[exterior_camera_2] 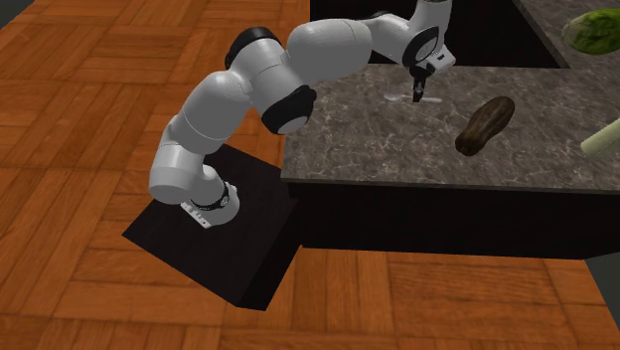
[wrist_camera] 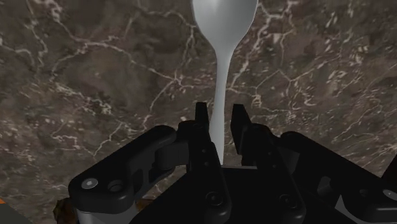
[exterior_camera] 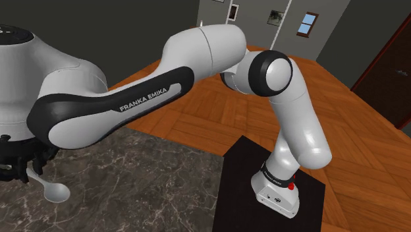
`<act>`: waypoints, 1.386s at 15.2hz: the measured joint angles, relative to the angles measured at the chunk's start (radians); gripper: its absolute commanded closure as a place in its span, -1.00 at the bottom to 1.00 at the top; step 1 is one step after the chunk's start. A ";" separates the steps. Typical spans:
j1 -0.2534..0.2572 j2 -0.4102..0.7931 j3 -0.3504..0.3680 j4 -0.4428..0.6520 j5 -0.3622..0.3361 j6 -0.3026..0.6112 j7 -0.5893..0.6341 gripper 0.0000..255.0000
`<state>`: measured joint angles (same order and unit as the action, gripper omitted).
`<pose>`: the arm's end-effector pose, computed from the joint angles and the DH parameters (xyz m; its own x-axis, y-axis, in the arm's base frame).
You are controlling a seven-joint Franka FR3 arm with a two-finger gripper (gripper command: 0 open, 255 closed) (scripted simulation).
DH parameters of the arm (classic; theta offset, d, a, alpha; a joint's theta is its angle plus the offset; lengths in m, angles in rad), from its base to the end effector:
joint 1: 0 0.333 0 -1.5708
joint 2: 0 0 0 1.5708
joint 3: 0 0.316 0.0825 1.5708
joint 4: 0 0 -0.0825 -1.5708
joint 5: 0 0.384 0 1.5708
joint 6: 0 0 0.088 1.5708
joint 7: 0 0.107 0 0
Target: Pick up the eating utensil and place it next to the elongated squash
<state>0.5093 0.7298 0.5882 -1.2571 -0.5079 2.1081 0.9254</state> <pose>0.4682 0.5950 0.3978 0.9554 0.1945 0.2221 0.2249 -0.9669 -0.1207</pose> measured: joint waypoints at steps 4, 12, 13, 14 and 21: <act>-0.001 0.013 -0.008 -0.028 -0.011 0.039 0.012 1.00; -0.002 0.038 -0.022 -0.069 -0.031 0.101 0.030 1.00; -0.002 0.038 -0.022 -0.070 -0.031 0.101 0.030 1.00; -0.002 0.038 -0.022 -0.070 -0.031 0.102 0.030 1.00; -0.002 0.038 -0.022 -0.070 -0.031 0.102 0.030 -1.00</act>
<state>0.5070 0.7676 0.5660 -1.3269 -0.5392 2.2100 0.9556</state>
